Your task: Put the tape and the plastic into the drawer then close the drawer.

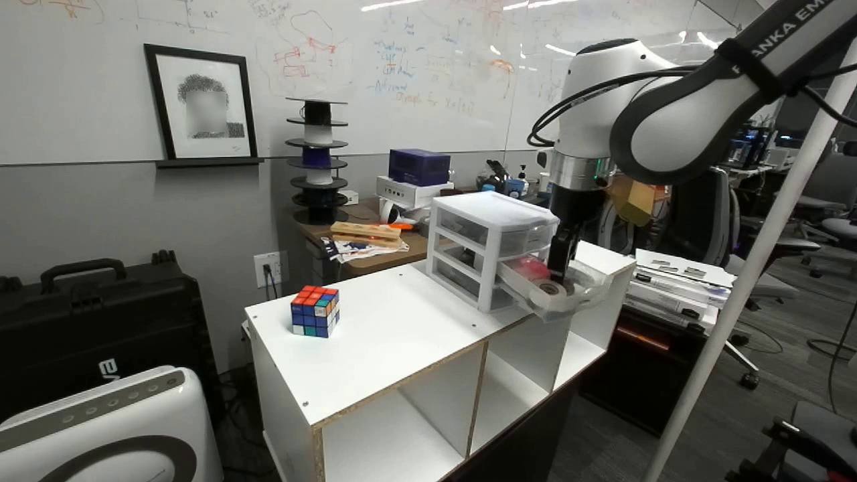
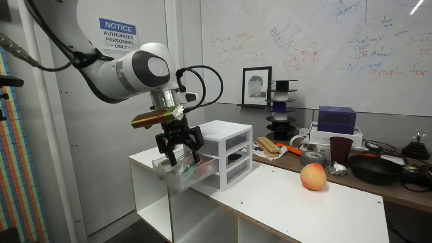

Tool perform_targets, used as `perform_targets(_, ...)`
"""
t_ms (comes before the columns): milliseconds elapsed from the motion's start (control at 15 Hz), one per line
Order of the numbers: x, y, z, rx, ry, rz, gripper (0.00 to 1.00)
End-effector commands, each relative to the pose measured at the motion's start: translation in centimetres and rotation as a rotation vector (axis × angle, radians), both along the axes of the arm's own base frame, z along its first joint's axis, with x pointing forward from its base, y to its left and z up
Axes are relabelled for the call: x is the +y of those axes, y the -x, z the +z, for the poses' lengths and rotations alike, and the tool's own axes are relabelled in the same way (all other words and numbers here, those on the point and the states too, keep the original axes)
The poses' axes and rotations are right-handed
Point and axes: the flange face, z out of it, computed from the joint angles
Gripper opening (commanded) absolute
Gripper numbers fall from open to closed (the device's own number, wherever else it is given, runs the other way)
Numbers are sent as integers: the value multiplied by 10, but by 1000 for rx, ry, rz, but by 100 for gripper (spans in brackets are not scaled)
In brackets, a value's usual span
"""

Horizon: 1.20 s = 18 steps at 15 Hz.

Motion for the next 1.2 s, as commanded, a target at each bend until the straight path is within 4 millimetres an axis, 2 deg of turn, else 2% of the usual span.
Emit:
perform_targets(0, 10, 15, 23, -34, 4, 16, 100)
perform_targets(467, 23, 55, 44, -43, 27, 13, 100)
perform_targets(733, 21, 70, 52, -67, 59, -39, 100)
perform_targets(933, 22, 82, 52, -46, 51, -53, 100)
perform_targets(1133, 25, 93, 37, 25, 16, -47, 100)
